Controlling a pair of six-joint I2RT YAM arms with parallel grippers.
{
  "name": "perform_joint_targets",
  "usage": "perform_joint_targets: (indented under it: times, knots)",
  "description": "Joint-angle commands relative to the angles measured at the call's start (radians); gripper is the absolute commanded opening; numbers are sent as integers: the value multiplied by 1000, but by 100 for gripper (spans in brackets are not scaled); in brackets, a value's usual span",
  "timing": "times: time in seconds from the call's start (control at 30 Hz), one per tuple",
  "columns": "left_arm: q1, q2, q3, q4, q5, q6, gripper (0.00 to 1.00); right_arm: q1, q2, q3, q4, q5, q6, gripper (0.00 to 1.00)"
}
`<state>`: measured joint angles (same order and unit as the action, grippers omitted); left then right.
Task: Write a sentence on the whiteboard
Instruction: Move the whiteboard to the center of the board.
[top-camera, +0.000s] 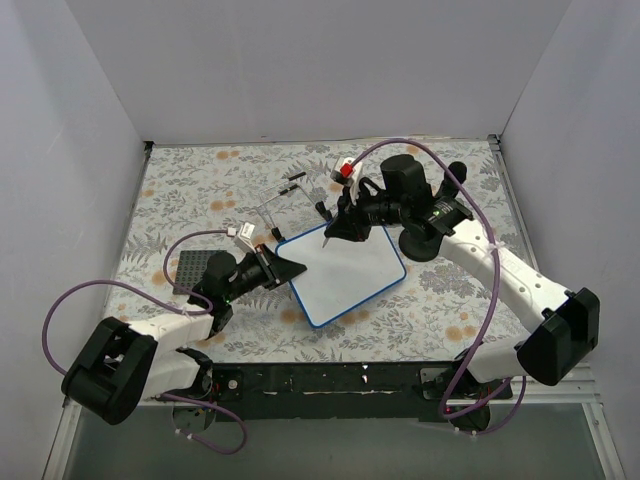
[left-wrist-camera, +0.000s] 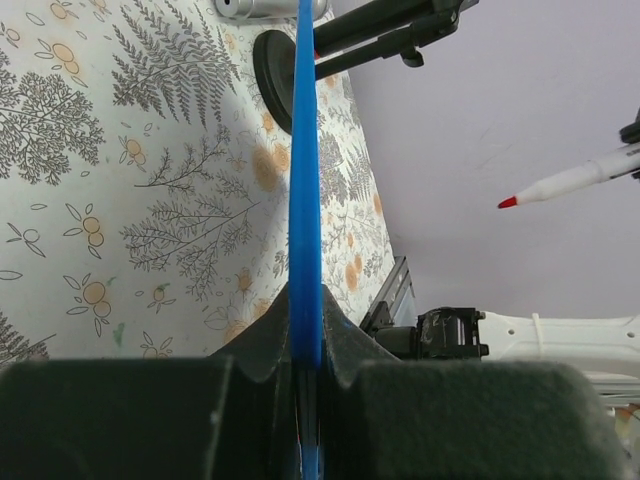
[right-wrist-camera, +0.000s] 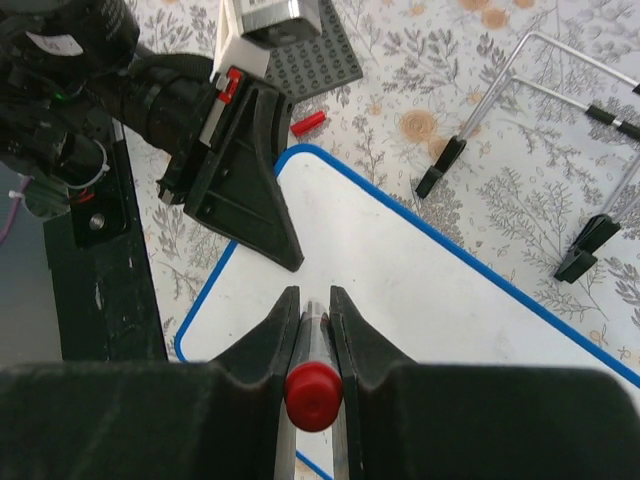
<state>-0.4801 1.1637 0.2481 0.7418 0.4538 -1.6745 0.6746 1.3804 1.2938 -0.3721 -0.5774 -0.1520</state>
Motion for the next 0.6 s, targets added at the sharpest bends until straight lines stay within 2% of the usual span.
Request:
perform_joint_targets:
  times: [0.0,0.2,0.37,0.47,0.5,0.53,0.57]
  knots:
    - [0,-13,-1,149,-27,-80,0,3,-50,-14,139,30,120,1]
    - [0,13,-21,228,-30,-162,0,11,-27,-8,190,91,301,1]
    - [0,11,-26,268,-21,-189,0,16,-24,-30,208,106,325,1]
    - [0,-16,-32,269,-39,-214,0,16,-20,7,170,52,248,1]
    - [0,-25,-33,263,-44,-220,0,16,-8,78,129,22,112,1]
    - [0,-35,-26,254,-49,-226,0,16,2,119,84,-54,39,1]
    - [0,-54,-20,236,-52,-228,0,16,11,163,-4,-59,-22,1]
